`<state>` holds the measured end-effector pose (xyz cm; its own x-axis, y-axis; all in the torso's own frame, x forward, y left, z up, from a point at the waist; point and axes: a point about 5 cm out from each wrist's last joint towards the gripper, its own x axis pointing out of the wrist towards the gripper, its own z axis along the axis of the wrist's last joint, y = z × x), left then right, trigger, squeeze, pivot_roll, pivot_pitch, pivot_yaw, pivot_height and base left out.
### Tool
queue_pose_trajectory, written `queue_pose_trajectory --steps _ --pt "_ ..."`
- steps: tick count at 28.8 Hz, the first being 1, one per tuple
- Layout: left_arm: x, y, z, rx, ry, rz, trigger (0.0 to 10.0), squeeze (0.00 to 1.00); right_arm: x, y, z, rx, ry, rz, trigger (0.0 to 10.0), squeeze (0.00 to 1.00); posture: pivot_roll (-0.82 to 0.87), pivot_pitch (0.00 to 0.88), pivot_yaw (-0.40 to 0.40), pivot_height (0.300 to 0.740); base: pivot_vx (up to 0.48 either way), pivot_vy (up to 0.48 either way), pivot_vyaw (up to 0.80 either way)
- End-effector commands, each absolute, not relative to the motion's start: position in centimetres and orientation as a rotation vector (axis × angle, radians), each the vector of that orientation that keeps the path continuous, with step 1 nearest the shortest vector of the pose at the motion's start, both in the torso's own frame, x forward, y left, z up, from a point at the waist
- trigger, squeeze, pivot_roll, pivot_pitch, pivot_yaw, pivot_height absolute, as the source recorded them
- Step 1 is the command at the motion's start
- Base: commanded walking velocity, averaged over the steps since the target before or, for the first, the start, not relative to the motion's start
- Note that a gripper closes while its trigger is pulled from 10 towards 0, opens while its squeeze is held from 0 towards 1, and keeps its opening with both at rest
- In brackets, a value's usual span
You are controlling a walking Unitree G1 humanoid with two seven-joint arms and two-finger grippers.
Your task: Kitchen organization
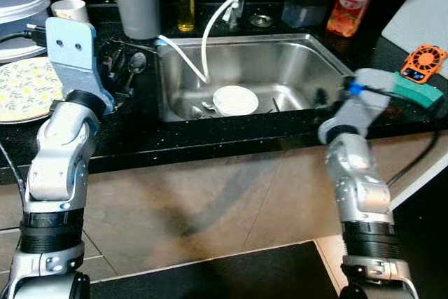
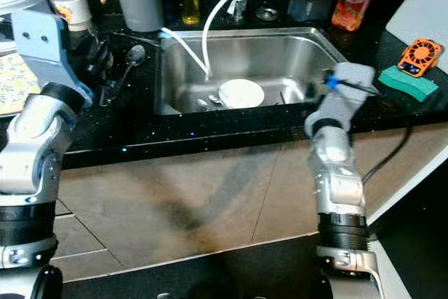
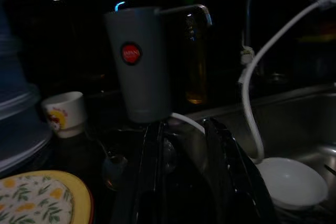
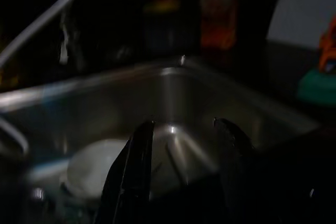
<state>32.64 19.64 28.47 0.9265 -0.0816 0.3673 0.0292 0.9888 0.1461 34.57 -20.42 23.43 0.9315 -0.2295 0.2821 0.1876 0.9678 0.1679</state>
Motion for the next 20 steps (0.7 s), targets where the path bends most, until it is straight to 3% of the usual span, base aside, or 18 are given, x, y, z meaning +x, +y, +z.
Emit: queue_pose_trajectory --steps 1,20 --pt "32.82 18.49 29.16 0.141 -0.415 -0.069 10.0 0.00 34.23 -20.42 24.90 0.161 -0.394 -0.225 10.0 0.00 0.13 0.069 -0.041 0.740 0.000 0.000 0.00" --pt "33.12 18.90 28.77 0.162 -0.393 0.003 10.0 0.00 33.88 -19.63 25.18 0.168 -0.447 -0.191 10.0 0.00 0.11 0.063 -0.037 0.740 0.000 0.000 0.00"
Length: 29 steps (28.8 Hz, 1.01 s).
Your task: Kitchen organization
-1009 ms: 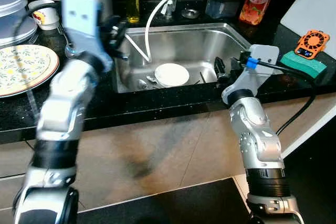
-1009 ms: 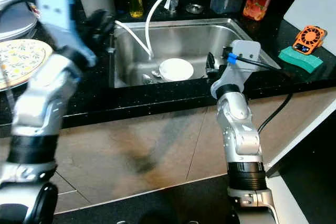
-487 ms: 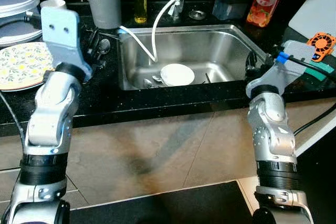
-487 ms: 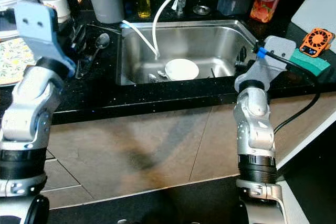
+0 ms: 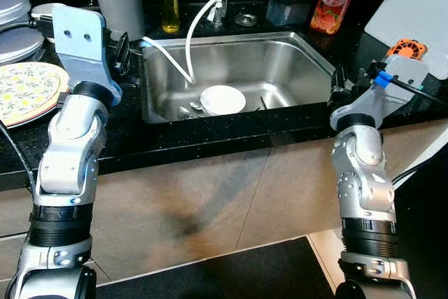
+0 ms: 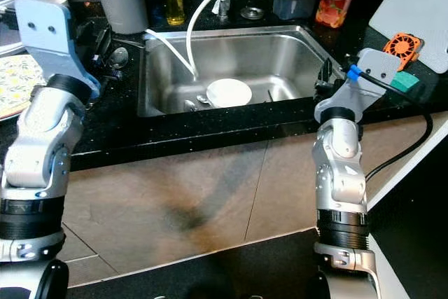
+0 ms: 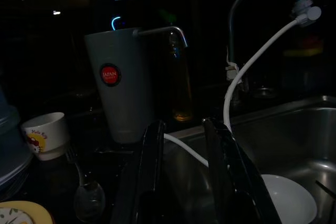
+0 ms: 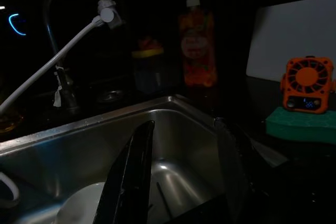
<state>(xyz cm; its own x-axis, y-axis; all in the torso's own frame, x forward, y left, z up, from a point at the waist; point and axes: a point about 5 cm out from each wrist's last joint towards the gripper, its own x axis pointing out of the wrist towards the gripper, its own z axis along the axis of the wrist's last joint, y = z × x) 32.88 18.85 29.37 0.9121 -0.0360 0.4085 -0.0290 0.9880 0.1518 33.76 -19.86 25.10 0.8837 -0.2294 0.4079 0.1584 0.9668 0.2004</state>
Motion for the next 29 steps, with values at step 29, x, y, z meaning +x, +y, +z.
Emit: queue_pose_trajectory --steps 29 --pt "33.69 18.90 28.24 0.158 -0.366 0.030 10.0 0.00 34.38 -19.91 24.59 0.146 -0.395 -0.186 10.0 0.00 0.11 0.053 -0.036 0.740 0.000 0.000 0.23"
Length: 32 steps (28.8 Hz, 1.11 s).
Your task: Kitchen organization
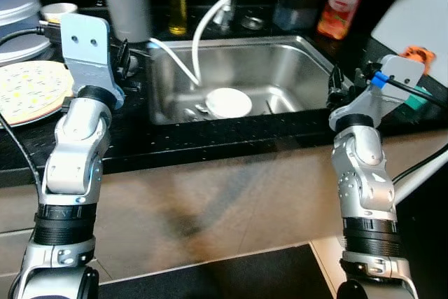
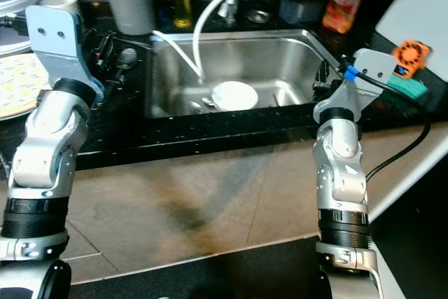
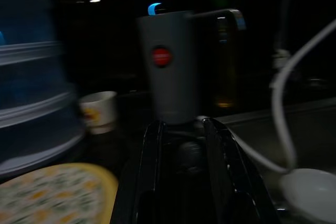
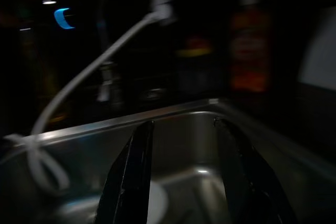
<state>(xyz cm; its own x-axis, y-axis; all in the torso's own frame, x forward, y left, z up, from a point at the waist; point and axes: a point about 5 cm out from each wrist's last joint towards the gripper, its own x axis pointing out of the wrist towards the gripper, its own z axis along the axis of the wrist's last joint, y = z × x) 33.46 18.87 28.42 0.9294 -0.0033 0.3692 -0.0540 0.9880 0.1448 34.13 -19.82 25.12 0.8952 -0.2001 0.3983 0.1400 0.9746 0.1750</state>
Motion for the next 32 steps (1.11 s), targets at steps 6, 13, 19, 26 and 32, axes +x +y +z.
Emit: queue_pose_trajectory --steps 6,13,19,26,32 --pt "33.79 18.72 28.19 0.157 -0.365 0.024 10.0 0.00 34.36 -20.00 24.59 0.147 -0.396 -0.190 10.0 0.00 0.11 0.051 -0.034 0.740 0.000 0.000 0.80" --pt "33.92 18.60 28.16 0.157 -0.362 0.019 10.0 0.00 34.43 -20.26 24.44 0.147 -0.384 -0.207 10.0 0.00 0.11 0.050 -0.032 0.740 0.000 0.000 0.80" --pt "34.00 18.50 28.15 0.156 -0.360 0.015 10.0 0.00 34.48 -20.40 24.32 0.149 -0.376 -0.215 10.0 0.00 0.11 0.050 -0.032 0.740 0.000 0.000 0.51" --pt "34.04 18.35 28.10 0.154 -0.357 0.010 10.0 0.00 34.61 -20.81 24.10 0.186 -0.352 -0.237 10.0 0.00 0.11 0.058 -0.032 0.740 0.000 0.000 -0.55" --pt "34.06 18.31 28.08 0.152 -0.355 0.009 10.0 0.00 34.65 -20.80 24.17 0.168 -0.351 -0.232 10.0 0.00 0.11 0.060 -0.034 0.740 0.000 0.000 -0.75"
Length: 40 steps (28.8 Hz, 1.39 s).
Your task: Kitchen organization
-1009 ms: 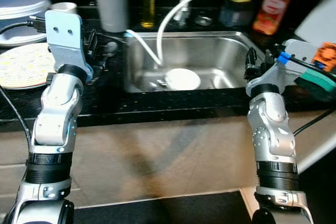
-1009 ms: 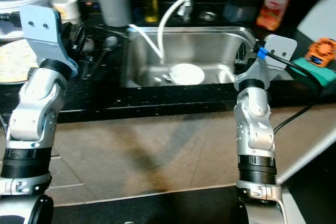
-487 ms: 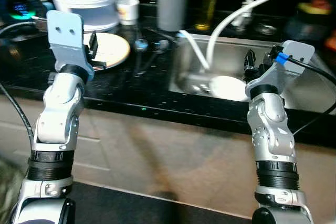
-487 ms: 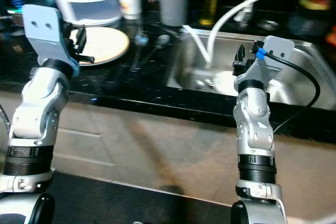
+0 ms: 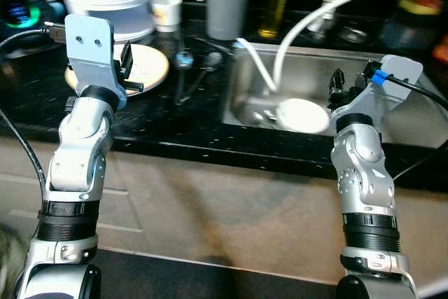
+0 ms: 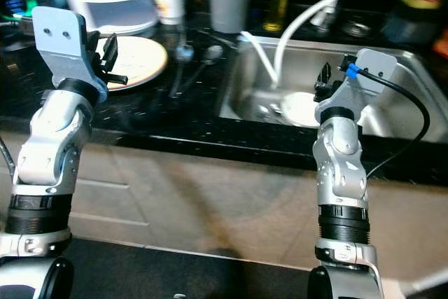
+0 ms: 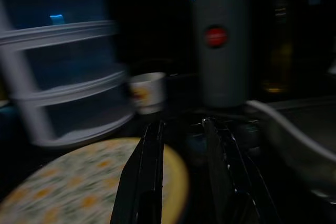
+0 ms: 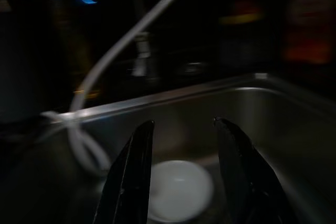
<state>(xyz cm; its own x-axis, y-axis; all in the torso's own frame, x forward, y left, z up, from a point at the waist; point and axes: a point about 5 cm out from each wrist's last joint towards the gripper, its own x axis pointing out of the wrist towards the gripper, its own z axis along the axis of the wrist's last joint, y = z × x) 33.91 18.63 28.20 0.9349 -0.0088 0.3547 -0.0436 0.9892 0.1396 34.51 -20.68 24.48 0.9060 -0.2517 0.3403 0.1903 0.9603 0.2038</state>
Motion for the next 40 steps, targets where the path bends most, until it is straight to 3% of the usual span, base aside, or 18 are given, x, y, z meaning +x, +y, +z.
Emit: queue_pose_trajectory --steps 1,11,18,40 --pt "34.1 18.3 28.1 0.152 -0.355 0.008 10.0 0.00 34.7 -20.7 24.2 0.155 -0.354 -0.224 10.0 0.00 0.11 0.060 -0.034 0.740 0.000 0.000 0.00" --pt "34.7 19.1 28.0 0.159 -0.291 0.078 10.0 0.00 34.4 -19.6 25.2 0.080 -0.401 -0.144 10.0 0.00 0.11 0.065 -0.039 0.740 0.048 0.000 0.00" --pt "35.0 20.1 28.9 0.190 -0.322 0.159 10.0 0.00 33.8 -19.2 26.6 0.067 -0.487 -0.123 10.0 0.00 0.11 0.066 -0.037 0.740 0.468 0.000 0.00" --pt "34.4 18.6 29.5 0.262 -0.400 0.090 10.0 0.00 33.9 -19.4 26.4 0.079 -0.481 -0.130 10.0 0.00 0.11 0.067 -0.037 0.740 0.415 0.000 0.00"
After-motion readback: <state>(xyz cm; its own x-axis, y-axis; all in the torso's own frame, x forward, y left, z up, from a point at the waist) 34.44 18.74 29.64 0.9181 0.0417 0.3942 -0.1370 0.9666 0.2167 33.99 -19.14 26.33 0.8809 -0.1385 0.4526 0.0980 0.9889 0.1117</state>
